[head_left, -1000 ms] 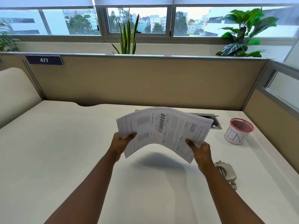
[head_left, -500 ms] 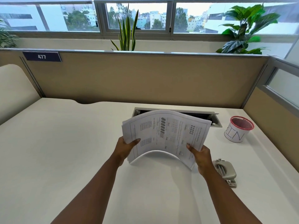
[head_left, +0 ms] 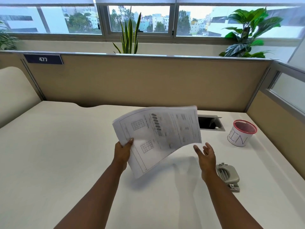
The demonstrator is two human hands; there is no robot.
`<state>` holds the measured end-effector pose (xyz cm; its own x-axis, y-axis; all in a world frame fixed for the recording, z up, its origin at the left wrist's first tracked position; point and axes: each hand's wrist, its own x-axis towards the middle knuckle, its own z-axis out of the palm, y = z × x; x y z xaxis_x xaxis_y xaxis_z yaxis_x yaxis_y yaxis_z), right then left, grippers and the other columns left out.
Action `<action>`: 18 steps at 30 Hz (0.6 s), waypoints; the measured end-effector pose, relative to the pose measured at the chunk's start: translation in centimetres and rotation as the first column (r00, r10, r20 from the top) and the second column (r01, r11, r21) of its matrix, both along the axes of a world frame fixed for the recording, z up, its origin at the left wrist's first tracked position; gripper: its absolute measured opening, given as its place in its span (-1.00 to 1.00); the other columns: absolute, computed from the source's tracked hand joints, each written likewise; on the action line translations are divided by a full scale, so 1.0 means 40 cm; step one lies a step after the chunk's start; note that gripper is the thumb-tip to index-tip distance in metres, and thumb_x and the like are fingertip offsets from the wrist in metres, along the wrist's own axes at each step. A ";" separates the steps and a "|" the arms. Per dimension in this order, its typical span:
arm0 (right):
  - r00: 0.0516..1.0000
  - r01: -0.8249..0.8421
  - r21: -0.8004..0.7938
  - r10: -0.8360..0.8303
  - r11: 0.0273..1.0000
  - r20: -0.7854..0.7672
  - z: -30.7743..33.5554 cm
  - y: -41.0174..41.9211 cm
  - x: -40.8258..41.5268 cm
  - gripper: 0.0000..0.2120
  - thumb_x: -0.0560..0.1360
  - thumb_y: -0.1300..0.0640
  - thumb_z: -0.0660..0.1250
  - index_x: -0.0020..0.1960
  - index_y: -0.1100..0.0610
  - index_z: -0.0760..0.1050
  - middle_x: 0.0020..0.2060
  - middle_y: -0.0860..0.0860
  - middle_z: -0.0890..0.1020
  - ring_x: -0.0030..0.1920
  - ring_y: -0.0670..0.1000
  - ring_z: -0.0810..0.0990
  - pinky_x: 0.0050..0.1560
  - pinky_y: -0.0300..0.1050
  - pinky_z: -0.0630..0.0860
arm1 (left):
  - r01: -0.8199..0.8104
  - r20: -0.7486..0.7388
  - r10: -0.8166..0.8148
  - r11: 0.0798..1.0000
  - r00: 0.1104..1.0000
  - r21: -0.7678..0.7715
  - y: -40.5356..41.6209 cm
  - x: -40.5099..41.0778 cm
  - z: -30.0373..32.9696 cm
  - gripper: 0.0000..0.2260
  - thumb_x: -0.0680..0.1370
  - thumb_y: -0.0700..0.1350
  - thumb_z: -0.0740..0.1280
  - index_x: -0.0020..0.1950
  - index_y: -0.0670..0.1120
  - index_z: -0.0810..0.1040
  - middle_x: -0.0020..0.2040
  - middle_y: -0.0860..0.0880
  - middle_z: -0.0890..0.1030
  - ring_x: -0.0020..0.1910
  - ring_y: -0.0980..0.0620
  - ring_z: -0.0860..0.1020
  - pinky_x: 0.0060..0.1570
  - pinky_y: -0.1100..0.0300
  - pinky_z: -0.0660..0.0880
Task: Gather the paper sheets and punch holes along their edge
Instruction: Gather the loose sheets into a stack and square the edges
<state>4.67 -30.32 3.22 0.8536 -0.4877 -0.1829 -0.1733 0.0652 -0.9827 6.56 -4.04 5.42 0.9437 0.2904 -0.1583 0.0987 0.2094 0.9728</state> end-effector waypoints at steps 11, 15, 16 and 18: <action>0.923 -0.278 0.541 0.377 0.794 -0.079 0.028 0.140 -0.035 -0.83 0.48 0.06 0.33 -0.03 0.15 0.53 -0.14 0.11 0.65 -0.16 0.07 0.63 -0.25 -0.09 0.63 | -0.172 -0.164 0.121 0.923 0.979 -0.344 -0.113 -0.052 -0.025 -0.65 0.54 -0.29 0.27 0.33 -0.25 0.40 0.30 -0.26 0.50 -0.13 -0.05 0.53 0.01 0.05 0.47; 0.965 -0.215 0.495 0.262 0.842 -0.027 0.038 0.165 -0.031 -0.80 0.51 0.24 0.29 0.13 0.20 0.48 0.05 0.15 0.60 -0.02 0.12 0.57 0.02 0.04 0.54 | -0.187 -0.222 0.108 0.908 0.969 -0.376 -0.140 -0.078 -0.040 -0.65 0.54 -0.26 0.28 0.33 -0.23 0.40 0.27 -0.23 0.52 0.01 -0.09 0.50 0.06 0.02 0.44; 0.971 -0.188 0.462 0.236 0.867 -0.047 0.040 0.164 -0.031 -0.79 0.51 0.28 0.28 0.15 0.23 0.47 0.09 0.19 0.59 0.00 0.13 0.55 0.10 0.09 0.51 | -0.175 -0.230 0.091 0.910 0.969 -0.375 -0.142 -0.088 -0.043 -0.64 0.54 -0.25 0.29 0.34 -0.20 0.39 0.24 -0.20 0.53 -0.03 -0.07 0.52 0.03 0.02 0.45; 0.971 -0.179 0.378 0.224 0.909 -0.079 0.044 0.155 -0.033 -0.81 0.51 0.30 0.27 0.12 0.24 0.48 0.14 0.23 0.58 0.00 0.15 0.53 0.20 0.17 0.47 | -0.126 -0.209 0.050 0.920 0.977 -0.371 -0.137 -0.105 -0.050 -0.61 0.53 -0.23 0.31 0.35 -0.14 0.39 0.17 -0.13 0.54 -0.07 -0.04 0.54 -0.07 0.04 0.49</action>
